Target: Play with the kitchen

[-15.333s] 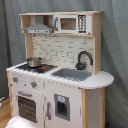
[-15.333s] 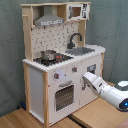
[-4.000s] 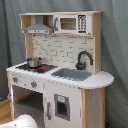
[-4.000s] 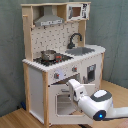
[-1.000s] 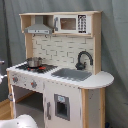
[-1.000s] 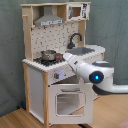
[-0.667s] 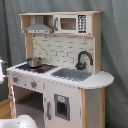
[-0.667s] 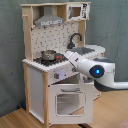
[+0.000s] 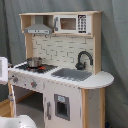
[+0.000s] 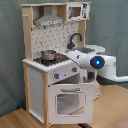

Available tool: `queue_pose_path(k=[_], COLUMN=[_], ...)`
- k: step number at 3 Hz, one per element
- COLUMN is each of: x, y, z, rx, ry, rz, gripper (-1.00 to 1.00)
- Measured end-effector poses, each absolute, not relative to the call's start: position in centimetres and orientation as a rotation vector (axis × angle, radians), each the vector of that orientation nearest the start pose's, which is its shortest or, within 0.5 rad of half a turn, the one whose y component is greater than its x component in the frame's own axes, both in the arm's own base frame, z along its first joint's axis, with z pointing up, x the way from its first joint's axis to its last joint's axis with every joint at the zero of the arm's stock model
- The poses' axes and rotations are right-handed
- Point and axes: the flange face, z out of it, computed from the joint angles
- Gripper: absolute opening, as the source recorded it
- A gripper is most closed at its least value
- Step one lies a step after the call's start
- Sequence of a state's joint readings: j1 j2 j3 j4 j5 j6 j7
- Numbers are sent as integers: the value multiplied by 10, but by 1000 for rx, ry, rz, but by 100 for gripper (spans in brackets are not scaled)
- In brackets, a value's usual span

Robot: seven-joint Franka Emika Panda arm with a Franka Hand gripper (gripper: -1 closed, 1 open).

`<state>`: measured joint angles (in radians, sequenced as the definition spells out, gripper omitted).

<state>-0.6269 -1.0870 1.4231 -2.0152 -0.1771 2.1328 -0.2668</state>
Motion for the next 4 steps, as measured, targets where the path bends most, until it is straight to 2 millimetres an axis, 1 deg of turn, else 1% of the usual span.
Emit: queue_pose_path(k=[1, 2, 3, 4], x=[277, 284, 286, 285], y=[469, 444, 424, 411], z=[471, 463, 445, 425], rx=[1631, 1682, 1738, 1795], ry=[1161, 1233, 1314, 1399], rz=[507, 414, 325, 247], gripper=[100, 100, 100, 100])
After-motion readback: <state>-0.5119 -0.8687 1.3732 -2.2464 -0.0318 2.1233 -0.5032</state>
